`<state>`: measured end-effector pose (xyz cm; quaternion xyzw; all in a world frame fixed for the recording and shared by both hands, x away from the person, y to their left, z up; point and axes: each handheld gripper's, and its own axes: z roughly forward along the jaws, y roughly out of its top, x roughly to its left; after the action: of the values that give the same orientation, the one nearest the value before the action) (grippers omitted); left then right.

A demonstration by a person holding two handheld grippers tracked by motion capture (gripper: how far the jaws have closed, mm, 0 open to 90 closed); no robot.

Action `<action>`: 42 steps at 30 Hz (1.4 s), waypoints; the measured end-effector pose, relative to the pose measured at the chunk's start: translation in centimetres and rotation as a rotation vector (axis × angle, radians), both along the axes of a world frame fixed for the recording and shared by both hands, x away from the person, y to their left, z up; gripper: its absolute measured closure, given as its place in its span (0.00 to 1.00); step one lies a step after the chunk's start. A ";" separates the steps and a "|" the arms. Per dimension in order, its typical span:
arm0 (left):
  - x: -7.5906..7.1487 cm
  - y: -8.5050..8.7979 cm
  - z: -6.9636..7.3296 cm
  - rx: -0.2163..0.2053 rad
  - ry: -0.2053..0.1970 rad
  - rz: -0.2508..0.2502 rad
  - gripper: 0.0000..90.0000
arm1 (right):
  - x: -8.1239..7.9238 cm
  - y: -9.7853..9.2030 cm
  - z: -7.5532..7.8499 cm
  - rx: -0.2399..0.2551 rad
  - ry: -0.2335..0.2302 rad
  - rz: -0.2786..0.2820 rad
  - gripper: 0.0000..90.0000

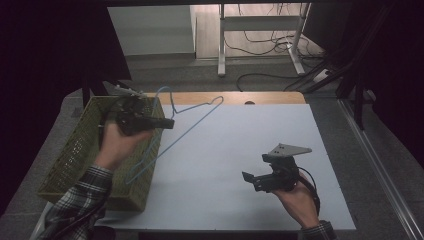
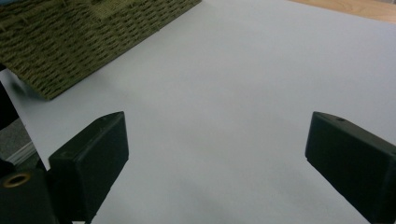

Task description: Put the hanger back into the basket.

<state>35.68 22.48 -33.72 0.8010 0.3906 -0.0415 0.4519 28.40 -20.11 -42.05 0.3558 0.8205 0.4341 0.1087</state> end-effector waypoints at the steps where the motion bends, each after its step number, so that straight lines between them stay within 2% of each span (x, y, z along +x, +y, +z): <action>1: -0.1 0.6 0.3 0.005 -0.008 0.007 0.97 | -0.1 -0.1 -0.1 -0.001 0.000 0.001 0.06; 5: -0.8 3.8 1.4 0.015 -0.035 0.042 0.97 | -0.4 -0.5 -0.5 -0.010 0.011 0.003 0.05; 11: -1.8 8.7 1.7 0.028 -0.049 0.098 0.97 | -0.4 -1.6 -1.1 -0.013 0.031 -0.026 0.05; 16: -2.4 12.3 1.0 0.035 -0.056 0.140 0.97 | -0.2 -2.1 -1.5 -0.012 0.042 -0.040 0.05; 23: -2.6 15.6 -0.8 0.041 -0.055 0.162 0.97 | -0.1 -2.0 -2.0 -0.028 0.054 -0.039 0.05; 27: -2.8 17.1 -1.7 0.039 -0.061 0.173 0.97 | 0.0 -2.1 -2.1 -0.029 0.065 -0.039 0.05; 33: -3.0 18.8 -3.4 0.029 -0.047 0.192 0.97 | 0.1 -2.1 -2.3 -0.034 0.072 -0.036 0.05; 42: -2.4 19.3 -7.1 0.031 -0.025 0.202 0.97 | 0.2 -2.0 -2.7 -0.045 0.084 -0.030 0.05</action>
<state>33.30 41.81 -40.78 0.7648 0.4644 0.0202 0.4462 28.60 -22.14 -44.73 0.3835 0.8284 0.3984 0.0889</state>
